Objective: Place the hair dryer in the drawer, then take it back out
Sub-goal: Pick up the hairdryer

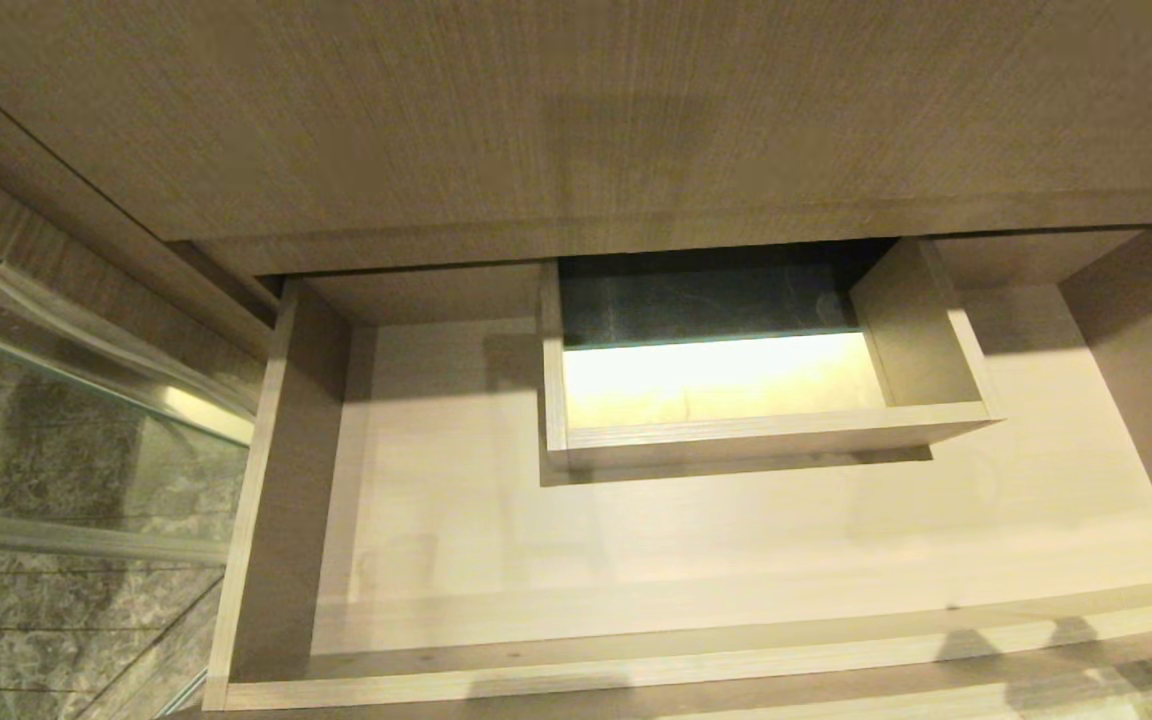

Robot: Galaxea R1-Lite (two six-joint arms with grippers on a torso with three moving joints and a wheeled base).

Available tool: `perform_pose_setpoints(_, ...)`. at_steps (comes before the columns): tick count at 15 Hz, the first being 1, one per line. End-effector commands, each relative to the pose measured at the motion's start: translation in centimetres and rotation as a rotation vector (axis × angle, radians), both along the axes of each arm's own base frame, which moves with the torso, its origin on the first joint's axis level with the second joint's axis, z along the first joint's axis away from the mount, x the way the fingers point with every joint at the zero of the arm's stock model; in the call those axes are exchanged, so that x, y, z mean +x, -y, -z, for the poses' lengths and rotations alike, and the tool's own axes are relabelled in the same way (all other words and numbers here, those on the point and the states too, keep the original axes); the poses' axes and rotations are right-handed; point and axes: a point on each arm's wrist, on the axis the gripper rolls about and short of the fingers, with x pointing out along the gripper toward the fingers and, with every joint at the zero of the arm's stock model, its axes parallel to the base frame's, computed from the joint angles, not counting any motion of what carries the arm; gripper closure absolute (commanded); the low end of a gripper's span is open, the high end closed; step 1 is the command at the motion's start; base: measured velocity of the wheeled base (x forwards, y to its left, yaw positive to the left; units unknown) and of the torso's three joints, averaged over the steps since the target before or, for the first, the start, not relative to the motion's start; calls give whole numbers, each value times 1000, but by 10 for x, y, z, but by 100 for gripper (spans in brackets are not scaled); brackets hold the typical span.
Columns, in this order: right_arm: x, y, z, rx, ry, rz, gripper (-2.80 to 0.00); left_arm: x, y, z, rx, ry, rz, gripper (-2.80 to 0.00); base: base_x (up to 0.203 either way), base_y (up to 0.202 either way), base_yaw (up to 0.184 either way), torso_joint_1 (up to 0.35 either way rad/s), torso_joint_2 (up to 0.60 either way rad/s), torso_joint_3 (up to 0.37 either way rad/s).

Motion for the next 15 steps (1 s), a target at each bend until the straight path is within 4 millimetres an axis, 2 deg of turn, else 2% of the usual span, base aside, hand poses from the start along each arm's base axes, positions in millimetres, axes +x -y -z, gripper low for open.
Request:
perform_pose_setpoints(1, -3, 2, -14, 81, 50, 86, -280, 0, 0, 0, 0, 0, 0, 0, 0, 0, 0, 0, 0, 0)
perform_pose_setpoints(4, -9, 4, -25, 179, 60, 173, -280, 0, 0, 0, -1, 0, 0, 0, 0, 0, 0, 0, 0, 0)
perform_pose_setpoints(5, -16, 5, -27, 191, 69, 221, 0, 0, 0, 0, 0, 0, 0, 0, 0, 0, 0, 0, 0, 0)
perform_pose_setpoints(8, -26, 7, -29, 228, 95, 344, 0, 0, 0, 0, 0, 0, 0, 0, 0, 0, 0, 0, 0, 0)
perform_pose_setpoints(10, -31, 10, -25, 242, 93, 518, 0, 0, 0, 0, -1, -1, 0, 0, 0, 0, 0, 0, 0, 0)
perform_pose_setpoints(11, -34, 11, -31, 237, 130, 566, 0, 0, 0, 0, 1, -1, 0, 0, 0, 0, 0, 0, 0, 0)
perform_pose_setpoints(15, -55, 9, -42, 243, 270, 617, 0, 0, 0, 0, 1, -1, 0, 0, 0, 0, 0, 0, 0, 0)
